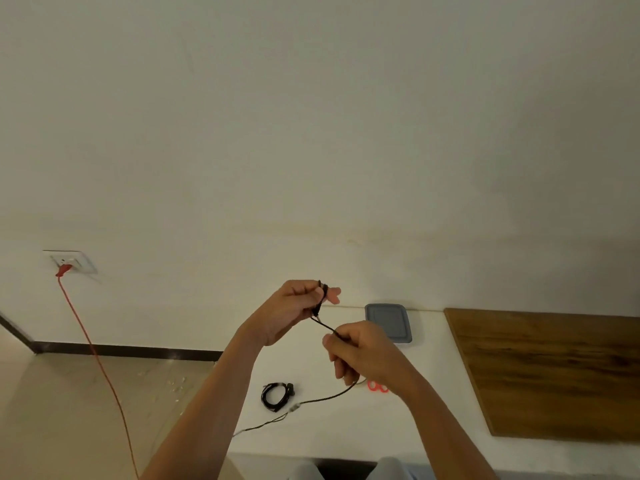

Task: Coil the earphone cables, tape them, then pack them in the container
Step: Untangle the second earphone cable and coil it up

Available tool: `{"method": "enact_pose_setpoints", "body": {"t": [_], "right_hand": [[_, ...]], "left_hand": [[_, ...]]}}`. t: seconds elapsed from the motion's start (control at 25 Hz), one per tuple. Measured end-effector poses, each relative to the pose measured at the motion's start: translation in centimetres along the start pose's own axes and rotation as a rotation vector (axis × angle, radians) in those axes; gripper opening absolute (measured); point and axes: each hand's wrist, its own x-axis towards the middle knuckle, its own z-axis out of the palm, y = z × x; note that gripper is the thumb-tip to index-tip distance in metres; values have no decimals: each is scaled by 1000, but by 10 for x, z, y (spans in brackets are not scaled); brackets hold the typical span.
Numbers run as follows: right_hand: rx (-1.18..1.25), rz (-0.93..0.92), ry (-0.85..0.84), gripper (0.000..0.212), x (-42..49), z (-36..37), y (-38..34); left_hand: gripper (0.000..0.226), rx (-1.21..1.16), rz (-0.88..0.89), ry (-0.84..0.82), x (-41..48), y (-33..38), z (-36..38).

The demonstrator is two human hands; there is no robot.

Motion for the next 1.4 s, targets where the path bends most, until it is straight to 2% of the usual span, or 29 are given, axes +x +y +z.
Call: {"method": "enact_pose_setpoints", "body": {"t": [0.12, 0.2, 0.28, 0.36, 0.48, 0.6, 0.68, 0.8, 0.92, 1.04, 1.2, 1.28, 1.4], "right_hand": [[29, -51, 116, 25, -5, -19, -21], [33, -137, 251, 22, -4, -33, -31], [-41, -241, 367, 21, 2, -45, -37], [-44, -274, 413, 15, 12, -53, -39], [72, -201, 419, 9, 28, -58, -31], [181, -90, 369, 17, 36, -49, -14], [230, -19, 296, 25, 36, -40, -4], [185, 21, 110, 23, 27, -26, 4], [69, 61, -27, 33, 16, -20, 2], [1, 52, -30, 37, 6, -23, -9], [47, -65, 89, 32, 3, -34, -30], [91, -112, 171, 30, 9, -38, -35], [31, -158, 278, 27, 20, -40, -36]], "left_hand": [[32, 52, -63, -57, -2, 1, 7], [31, 80, -119, -89, -2, 5, 9], [29, 41, -165, -124, -4, 5, 10], [29, -52, -157, -184, -6, 5, 12], [27, -212, -82, -257, -7, 10, 18], [25, -413, 15, -276, -5, 15, 20], [25, -509, 85, -251, -3, 16, 19], [27, -585, 152, -145, 2, 15, 16], [29, -515, 153, 22, 6, 9, 12], [29, -283, 89, 117, 5, 1, 9], [30, -69, 6, 25, 2, -4, 11], [32, -71, -34, -33, -1, -4, 14], [33, -99, -94, -81, -5, -2, 16]]}}
